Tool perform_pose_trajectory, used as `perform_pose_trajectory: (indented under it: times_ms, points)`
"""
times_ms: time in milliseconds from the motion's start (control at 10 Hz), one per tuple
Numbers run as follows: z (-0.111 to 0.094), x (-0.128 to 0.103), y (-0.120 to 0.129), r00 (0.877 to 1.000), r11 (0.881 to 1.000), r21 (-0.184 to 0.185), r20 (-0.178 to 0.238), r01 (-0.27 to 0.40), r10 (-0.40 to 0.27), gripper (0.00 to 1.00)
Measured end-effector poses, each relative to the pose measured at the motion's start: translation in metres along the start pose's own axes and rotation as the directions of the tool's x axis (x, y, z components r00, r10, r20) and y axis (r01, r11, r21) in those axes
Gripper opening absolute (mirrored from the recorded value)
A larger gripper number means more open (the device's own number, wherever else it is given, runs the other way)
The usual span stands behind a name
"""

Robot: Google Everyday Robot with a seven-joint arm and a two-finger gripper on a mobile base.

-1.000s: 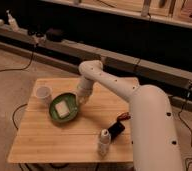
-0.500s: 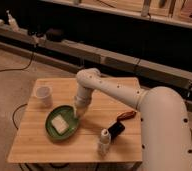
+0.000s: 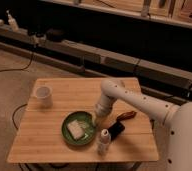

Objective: Drag the ceramic bowl in a circle

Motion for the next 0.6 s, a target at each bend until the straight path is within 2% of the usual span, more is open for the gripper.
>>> perform_pose_trajectory:
  times_ms: [100,300,400,600]
  points:
    - [-0.017,0.008,0.015,0.998,0.998,0.018,-0.044,-0.052,0.053,0.12]
    - [-0.058,0.03,0.038,0.98,0.989,0.049,-0.135,-0.139,0.145,0.12]
    - [-0.068,0.035,0.043,0.974,0.985,0.059,-0.148,-0.162,0.169,0.12]
    - [-0.072,0.034,0.046,0.974,0.98,0.062,-0.121,-0.187,0.193,0.12]
